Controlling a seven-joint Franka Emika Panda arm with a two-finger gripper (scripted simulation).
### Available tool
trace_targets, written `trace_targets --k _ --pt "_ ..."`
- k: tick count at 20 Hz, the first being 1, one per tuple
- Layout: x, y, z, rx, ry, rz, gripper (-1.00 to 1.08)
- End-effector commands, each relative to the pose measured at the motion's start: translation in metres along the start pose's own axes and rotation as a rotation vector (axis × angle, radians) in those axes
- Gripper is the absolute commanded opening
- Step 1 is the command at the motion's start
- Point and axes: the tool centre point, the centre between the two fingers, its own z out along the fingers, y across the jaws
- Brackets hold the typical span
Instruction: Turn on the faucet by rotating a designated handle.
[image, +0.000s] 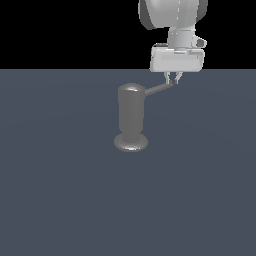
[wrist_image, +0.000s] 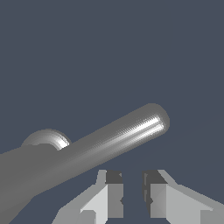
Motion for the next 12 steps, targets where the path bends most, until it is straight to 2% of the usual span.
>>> trace_targets --k 1,12 --pt "0.008 -0.004 0.01 0.003 -0.006 -0.003 -1.0" --pt "0.028 -0.005 0.012 0.002 -0.009 0.002 -1.0"
